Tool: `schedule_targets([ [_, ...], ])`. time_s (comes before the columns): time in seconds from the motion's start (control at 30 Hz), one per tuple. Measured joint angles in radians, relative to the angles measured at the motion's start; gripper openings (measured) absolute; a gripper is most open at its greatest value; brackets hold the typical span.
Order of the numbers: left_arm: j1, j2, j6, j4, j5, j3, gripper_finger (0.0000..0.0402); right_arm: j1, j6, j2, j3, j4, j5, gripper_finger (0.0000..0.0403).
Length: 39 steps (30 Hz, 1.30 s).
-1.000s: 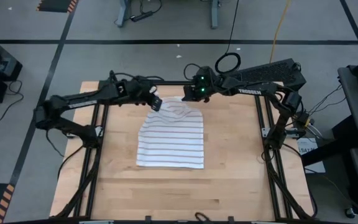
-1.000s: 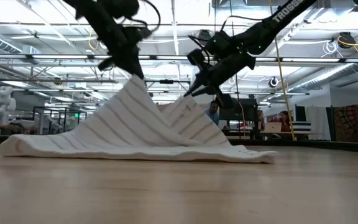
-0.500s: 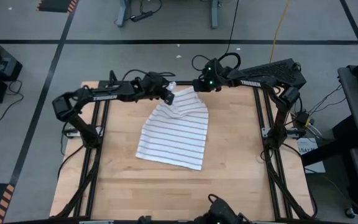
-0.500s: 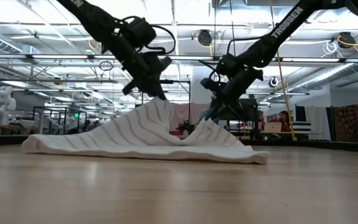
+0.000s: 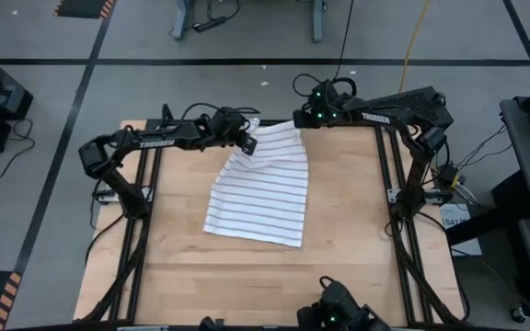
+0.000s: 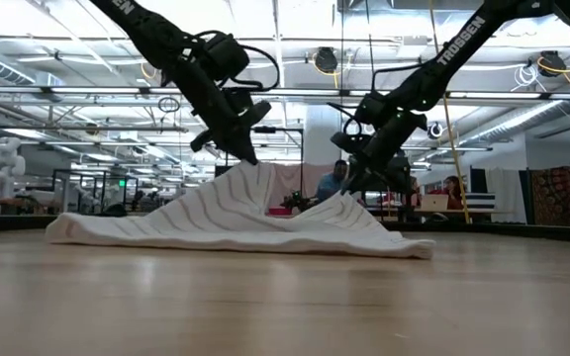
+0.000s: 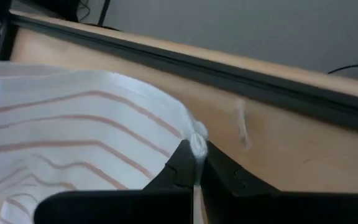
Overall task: Roll towel
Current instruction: Roll the white towel
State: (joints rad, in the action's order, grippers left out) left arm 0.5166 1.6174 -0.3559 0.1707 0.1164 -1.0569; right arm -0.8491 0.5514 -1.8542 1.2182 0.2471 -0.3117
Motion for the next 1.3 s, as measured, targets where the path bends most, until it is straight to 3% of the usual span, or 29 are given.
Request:
schedule_targets([
  [0.37, 0.006, 0.011, -0.030, 0.097, 0.173, 0.000, 0.0001, -0.003, -0.114, 0.000, 0.000, 0.094, 0.058, 0.0002],
  [0.73, 0.012, 0.013, -0.030, 0.079, 0.176, 0.000, 0.0001, -0.002, -0.126, 0.000, 0.000, 0.093, 0.079, 0.0002],
  [1.03, 0.014, 0.112, -0.111, 0.090, 0.217, 0.000, 0.0001, 0.000, -0.163, 0.000, 0.000, 0.074, 0.106, 0.0002],
  [1.3, 0.020, 0.111, -0.097, 0.079, 0.261, 0.000, 0.0001, 0.000, -0.194, 0.000, 0.001, 0.096, 0.111, 0.0002],
])
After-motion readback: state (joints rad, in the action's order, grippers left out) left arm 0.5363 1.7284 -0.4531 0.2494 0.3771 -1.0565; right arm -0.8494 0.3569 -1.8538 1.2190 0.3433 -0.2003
